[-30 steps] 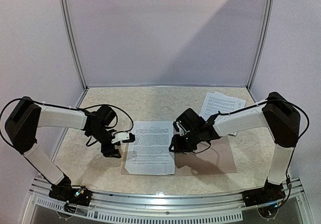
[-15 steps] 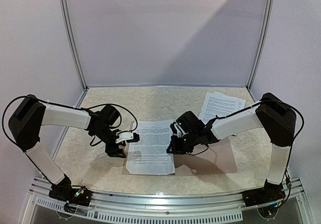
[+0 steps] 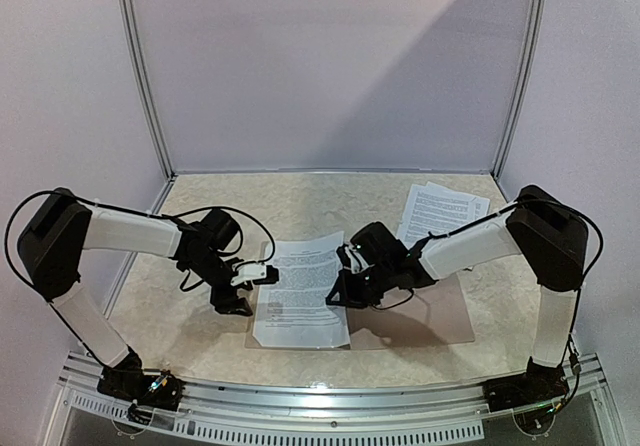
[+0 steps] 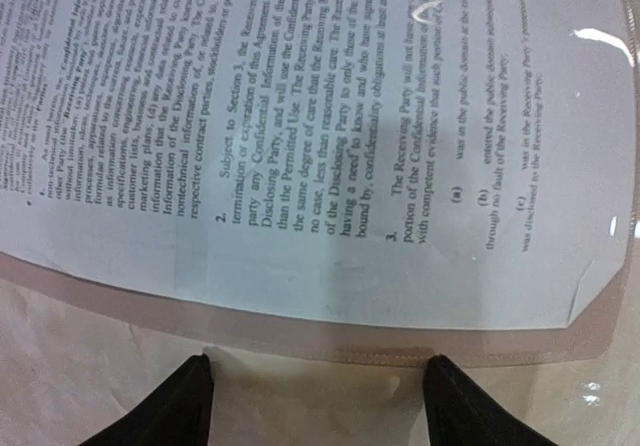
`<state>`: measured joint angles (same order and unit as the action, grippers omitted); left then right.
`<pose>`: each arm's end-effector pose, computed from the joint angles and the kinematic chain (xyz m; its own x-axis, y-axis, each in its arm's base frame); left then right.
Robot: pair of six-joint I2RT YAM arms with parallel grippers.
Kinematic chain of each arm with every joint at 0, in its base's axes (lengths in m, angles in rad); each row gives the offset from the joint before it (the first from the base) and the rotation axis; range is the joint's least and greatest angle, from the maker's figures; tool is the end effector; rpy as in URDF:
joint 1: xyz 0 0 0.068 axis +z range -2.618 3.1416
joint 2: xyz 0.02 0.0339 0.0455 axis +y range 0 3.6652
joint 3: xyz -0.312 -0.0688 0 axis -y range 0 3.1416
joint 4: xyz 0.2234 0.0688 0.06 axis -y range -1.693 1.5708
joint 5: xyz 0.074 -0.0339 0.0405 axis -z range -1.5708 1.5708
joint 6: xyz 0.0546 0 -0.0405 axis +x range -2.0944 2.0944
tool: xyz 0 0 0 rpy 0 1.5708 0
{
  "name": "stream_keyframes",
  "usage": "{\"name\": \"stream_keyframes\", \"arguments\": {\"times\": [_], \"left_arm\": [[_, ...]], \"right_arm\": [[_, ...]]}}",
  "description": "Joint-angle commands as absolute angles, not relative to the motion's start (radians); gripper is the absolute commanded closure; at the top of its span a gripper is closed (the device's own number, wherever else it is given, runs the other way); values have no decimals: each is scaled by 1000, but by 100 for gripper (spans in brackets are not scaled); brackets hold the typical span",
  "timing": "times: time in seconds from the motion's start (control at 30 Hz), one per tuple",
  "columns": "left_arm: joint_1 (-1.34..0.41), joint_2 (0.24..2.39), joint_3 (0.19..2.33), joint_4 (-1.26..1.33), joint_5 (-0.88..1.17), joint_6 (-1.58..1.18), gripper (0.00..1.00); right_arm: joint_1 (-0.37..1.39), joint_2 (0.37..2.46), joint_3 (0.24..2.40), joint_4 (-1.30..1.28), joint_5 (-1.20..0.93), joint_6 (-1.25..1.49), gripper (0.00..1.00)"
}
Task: Put the files into the folder
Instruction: Pick up the file from the corner of the board.
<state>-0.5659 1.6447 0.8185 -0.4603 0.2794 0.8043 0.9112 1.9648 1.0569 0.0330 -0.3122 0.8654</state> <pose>0.2232 -0.1596 0.1796 -0.1437 0.9116 -0.3852 0.9864 0.1633 0.0184 0.2351 0.3306 0.1658 -0.9694 -0.0677 -0.2362 -0.2077 0.7390 0.6409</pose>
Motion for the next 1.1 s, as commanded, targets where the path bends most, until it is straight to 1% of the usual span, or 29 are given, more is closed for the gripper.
{"name": "stream_keyframes", "arguments": {"times": [0.0,0.07,0.1,0.23,0.3,0.37,0.47,0.53,0.63,0.73,0.83,0.9,0.93,1.07], "left_arm": [[-541,1610,835,-575,251,845,25],[-520,1590,869,-606,232,847,25],[-512,1584,887,-627,226,845,24],[-500,1561,951,-693,210,847,22],[-501,1559,985,-711,209,839,21],[-500,1564,1020,-723,211,823,21],[-501,1581,1060,-739,214,808,20],[-502,1592,1068,-756,222,811,19],[-507,1616,1085,-791,209,819,19],[-509,1633,1104,-804,191,814,19],[-508,1629,1097,-796,188,811,19],[-510,1628,1090,-795,192,810,18],[-509,1628,1085,-794,191,810,18],[-509,1633,1071,-784,188,808,18]], "right_arm": [[892,1919,1161,-167,-261,744,75],[877,1894,1239,-283,-204,666,67],[865,1864,1262,-328,-182,619,65],[759,1729,1264,-407,-170,543,53],[668,1680,1263,-434,-172,500,47],[518,1653,1248,-431,-209,453,45],[291,1669,1216,-370,-353,475,44],[180,1690,1191,-283,-448,523,42],[78,1756,1252,-268,-411,514,36],[-27,1848,1320,-254,-406,506,33],[-99,1942,1357,-251,-451,531,34],[-127,1990,1355,-232,-501,556,47],[-139,2007,1353,-224,-527,566,52],[-153,2055,1345,-204,-535,590,58]]}}
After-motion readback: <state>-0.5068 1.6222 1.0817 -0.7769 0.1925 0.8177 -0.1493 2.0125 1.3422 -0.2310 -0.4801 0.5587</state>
